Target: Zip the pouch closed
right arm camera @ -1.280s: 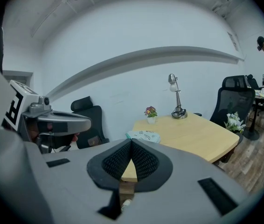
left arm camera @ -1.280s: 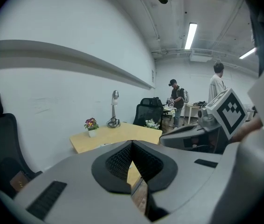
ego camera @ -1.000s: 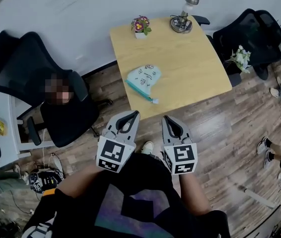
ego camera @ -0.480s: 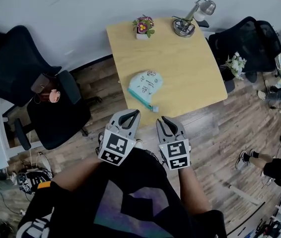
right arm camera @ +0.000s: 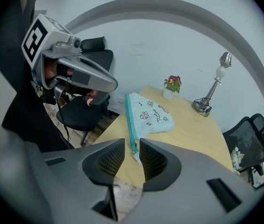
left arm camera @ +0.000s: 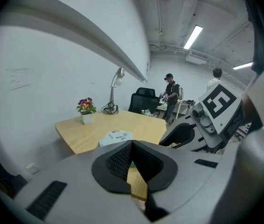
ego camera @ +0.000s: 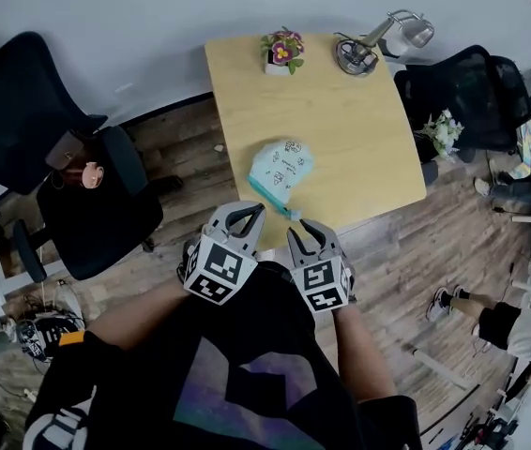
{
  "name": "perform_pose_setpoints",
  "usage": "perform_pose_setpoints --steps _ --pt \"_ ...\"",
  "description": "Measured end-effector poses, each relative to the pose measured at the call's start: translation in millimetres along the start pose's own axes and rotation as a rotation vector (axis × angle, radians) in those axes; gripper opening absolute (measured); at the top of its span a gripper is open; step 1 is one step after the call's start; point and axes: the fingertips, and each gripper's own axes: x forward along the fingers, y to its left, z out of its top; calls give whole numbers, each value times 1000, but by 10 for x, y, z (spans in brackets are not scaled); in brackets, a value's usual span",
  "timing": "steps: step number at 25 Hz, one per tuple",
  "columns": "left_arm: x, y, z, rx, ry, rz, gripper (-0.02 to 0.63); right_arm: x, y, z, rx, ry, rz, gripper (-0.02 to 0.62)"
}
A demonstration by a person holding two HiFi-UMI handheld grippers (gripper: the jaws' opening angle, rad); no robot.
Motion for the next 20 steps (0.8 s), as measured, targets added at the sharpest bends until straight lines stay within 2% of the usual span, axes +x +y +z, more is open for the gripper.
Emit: perform_pose_setpoints --steps 5,11,20 --pt "134 96 -61 -23 39 63 9 198 -65 -74 -79 19 71 107" --pt "255 129 -158 -81 89 139 9 379 -55 -231 -191 42 209 112" --pt "379 79 -344 -113 150 181 9 606 -56 -509 -311 98 323 118"
